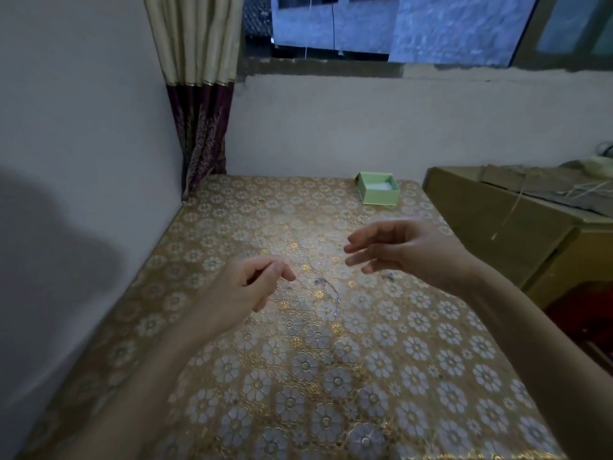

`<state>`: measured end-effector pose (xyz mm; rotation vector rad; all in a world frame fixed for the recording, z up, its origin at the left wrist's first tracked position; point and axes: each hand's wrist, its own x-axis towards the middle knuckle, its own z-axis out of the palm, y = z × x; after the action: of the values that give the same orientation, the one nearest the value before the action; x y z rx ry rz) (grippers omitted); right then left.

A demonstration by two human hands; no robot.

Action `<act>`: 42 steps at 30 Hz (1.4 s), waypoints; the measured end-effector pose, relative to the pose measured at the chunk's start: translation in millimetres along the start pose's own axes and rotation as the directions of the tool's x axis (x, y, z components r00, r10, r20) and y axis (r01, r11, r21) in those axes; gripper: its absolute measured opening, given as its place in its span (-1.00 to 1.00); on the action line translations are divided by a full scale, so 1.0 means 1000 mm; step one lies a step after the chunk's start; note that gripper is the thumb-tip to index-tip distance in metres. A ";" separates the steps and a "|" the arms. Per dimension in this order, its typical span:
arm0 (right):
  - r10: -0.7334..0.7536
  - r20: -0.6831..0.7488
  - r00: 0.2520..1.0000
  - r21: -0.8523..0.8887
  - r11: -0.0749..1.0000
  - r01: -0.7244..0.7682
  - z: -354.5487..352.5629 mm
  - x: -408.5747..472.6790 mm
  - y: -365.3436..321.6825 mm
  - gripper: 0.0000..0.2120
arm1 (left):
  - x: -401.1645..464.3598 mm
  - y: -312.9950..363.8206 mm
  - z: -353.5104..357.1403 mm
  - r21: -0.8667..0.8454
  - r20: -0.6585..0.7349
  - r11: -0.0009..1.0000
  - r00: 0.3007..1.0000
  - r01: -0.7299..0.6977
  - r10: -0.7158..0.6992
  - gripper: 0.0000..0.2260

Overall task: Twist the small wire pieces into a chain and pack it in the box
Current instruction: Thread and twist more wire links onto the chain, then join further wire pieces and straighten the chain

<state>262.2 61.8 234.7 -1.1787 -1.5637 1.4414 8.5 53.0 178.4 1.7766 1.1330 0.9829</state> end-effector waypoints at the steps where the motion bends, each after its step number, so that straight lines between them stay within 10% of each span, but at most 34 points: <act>1: 0.029 0.021 0.999 -0.061 0.998 -0.028 0.000 0.001 0.002 -0.81 | -0.001 -0.001 -0.006 0.029 -0.014 1.000 1.000 0.001 -0.001 -0.77; 6: 0.144 0.112 0.983 -0.450 0.890 -0.079 0.009 0.011 0.013 -0.72 | -0.007 -0.016 -0.037 0.134 -0.025 0.988 0.997 0.071 -0.068 -0.83; 14: 0.145 0.091 0.985 -0.422 0.902 -0.093 0.063 0.038 0.043 -0.78 | -0.008 -0.057 -0.104 0.266 -0.123 0.913 0.951 0.308 -0.285 -0.87; 24: 0.243 0.048 0.969 0.050 0.968 -0.246 0.189 0.092 0.108 -0.79 | -0.006 -0.123 -0.151 -0.332 -0.332 0.793 0.724 0.511 -0.605 -0.87; 31: 0.413 0.270 0.870 0.476 0.728 -0.493 0.251 0.111 0.133 -0.85 | 0.021 -0.155 -0.165 -0.649 -0.287 0.630 0.629 0.428 -0.723 -0.82; 42: 0.518 0.382 0.765 0.604 0.486 -0.631 0.307 0.132 0.127 -0.88 | 0.025 -0.195 -0.171 0.237 -0.436 0.819 0.810 0.523 -0.392 -0.87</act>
<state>-46.7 71.8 54.6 -1.1451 -0.4921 2.3442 -199.6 167.7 72.4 1.4729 1.9836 0.8626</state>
